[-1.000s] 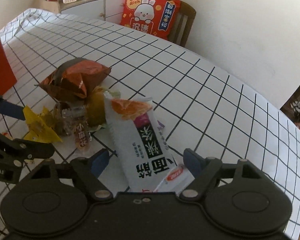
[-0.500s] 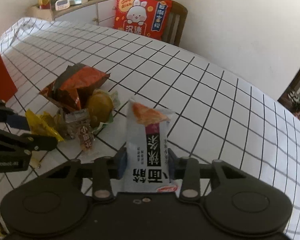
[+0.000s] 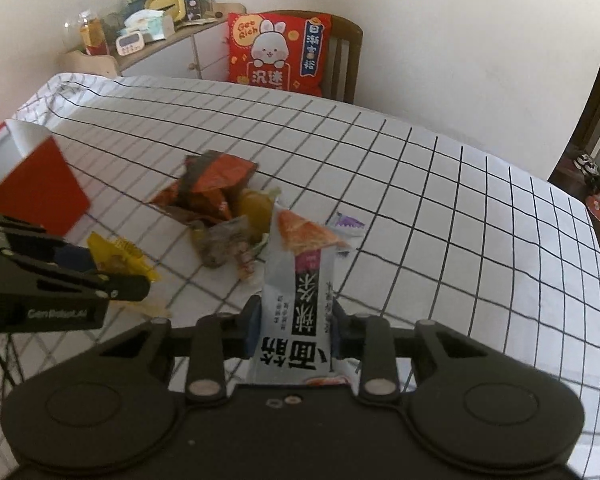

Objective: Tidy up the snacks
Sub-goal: 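Carry both held packets over the red-rimmed box and lower them inside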

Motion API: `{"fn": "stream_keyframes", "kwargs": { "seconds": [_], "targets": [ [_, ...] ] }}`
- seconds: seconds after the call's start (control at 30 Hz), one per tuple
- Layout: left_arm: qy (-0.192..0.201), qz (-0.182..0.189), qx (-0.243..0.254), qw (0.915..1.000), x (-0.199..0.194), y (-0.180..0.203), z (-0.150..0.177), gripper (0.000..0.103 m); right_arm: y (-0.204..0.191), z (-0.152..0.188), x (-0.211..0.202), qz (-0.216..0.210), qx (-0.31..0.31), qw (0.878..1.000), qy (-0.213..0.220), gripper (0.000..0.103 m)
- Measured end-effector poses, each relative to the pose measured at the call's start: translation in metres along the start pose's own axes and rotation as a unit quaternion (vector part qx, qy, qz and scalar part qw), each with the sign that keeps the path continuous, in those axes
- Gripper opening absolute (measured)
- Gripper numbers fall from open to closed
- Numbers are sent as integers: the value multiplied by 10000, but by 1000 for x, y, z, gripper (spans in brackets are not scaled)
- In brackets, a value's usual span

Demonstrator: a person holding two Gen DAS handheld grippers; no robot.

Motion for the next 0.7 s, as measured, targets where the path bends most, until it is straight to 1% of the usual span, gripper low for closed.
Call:
{"fn": "stream_keyframes", "kwargs": {
  "seconds": [0.07, 0.2, 0.37, 0.7],
  "targets": [
    [21, 60, -40, 10000, -12, -3, 4, 35, -7, 2, -11, -14, 28, 10000, 1, 31],
    [77, 57, -62, 9999, -35, -9, 11, 35, -22, 5, -31, -71, 66, 9999, 57, 31],
    [161, 108, -94, 9998, -65, -23, 19, 35, -48, 6, -55, -180, 51, 9997, 156, 31],
    [252, 72, -266, 9993, -116, -72, 33, 35, -114, -8, -88, -374, -112, 9986, 358, 31]
  ]
}}
Point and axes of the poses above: each gripper's, at about its wrist camera, not at the fingertips, and x roughly the way its jaws point, y to its right, z to its underside, the point moved 6 cm from there along x, roughly the way its jaws point, and after that the axes turned 7 degrees about -y, right-handed, at the moved point
